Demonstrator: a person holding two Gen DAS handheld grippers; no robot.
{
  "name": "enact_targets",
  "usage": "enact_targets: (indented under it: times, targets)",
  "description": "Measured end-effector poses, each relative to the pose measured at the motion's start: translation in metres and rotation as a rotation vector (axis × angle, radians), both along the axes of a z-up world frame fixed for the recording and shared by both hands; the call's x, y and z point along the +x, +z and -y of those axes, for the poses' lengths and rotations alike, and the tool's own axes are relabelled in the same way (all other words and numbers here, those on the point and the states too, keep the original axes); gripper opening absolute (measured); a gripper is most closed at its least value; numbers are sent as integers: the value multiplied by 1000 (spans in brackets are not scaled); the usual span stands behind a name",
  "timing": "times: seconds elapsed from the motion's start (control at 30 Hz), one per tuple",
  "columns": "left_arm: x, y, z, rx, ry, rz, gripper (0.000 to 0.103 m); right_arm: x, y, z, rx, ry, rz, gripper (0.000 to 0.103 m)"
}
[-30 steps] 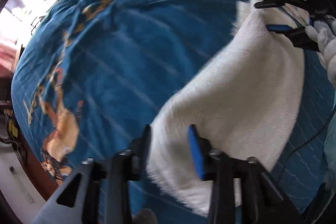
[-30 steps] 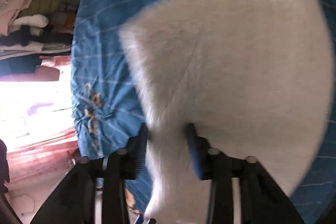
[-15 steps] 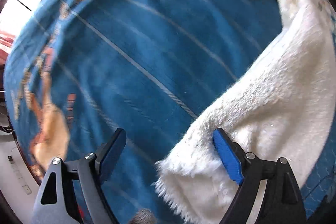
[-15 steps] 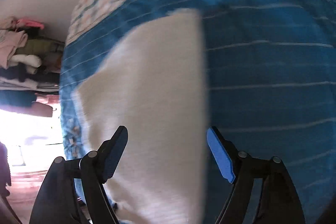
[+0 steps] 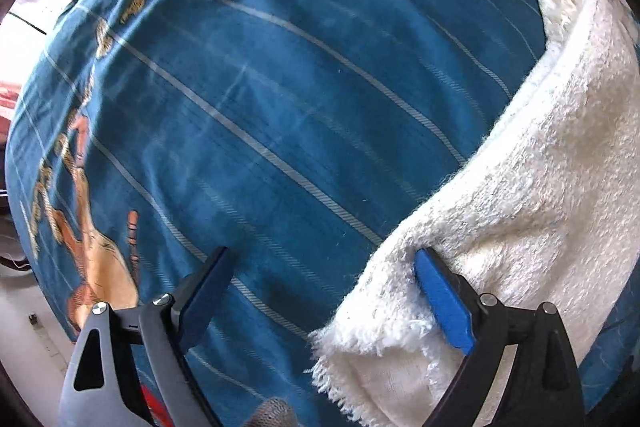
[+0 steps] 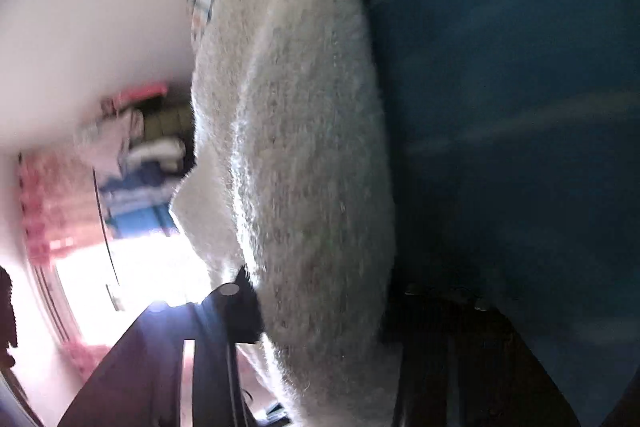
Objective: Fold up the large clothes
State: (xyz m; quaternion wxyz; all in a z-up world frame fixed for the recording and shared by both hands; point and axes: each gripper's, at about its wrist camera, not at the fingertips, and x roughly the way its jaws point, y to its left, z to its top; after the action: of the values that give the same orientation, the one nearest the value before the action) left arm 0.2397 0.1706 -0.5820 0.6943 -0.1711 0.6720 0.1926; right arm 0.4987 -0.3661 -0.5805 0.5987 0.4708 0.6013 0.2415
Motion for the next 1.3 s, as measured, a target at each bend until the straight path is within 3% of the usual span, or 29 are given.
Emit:
enact_targets:
  times: [0.17,0.37,0.43,0.53,0.6,0.67,0.73,0.8,0.83,0.93,1.0,1.07,1.2,1.3]
  targets:
    - [-6,41,-18,33,29,38,94,-80,47,40,-37,-217,-55,37]
    - [-24,94,-33,68,65,97,94,-266,99,101,-204,-425,-207,37]
    - [-31,104,-26,81,60,122,94,-324,98,116,-271,-429,-311,40]
    - [-32,101,12,125,-20,117,94,-375,76,138,-342,-395,-473,61]
    - [-33,100,38,149,-79,98,94,-393,72,153,-415,-339,-534,61]
    - [-29,103,73,128,-144,106,94,-406,87,167,-458,-329,-525,61]
    - [-25,103,94,101,-190,112,94,-410,119,177,-571,-284,-485,61]
    - [-20,108,127,88,-249,127,94,-401,155,175,-663,-257,-373,61]
    - [-15,110,146,83,-285,140,94,-389,170,168,-678,-226,-300,59]
    - [-4,111,186,74,-344,163,94,-325,184,126,-607,-92,-133,38]
    - [2,106,204,69,-363,162,94,-275,180,94,-612,4,-40,29]
    - [7,100,218,64,-371,144,94,-231,157,70,-632,59,16,23]
    - [12,100,231,64,-374,150,94,-182,87,43,-703,124,-79,20]
    - [17,101,243,80,-388,157,94,-177,70,47,-679,126,-122,19]
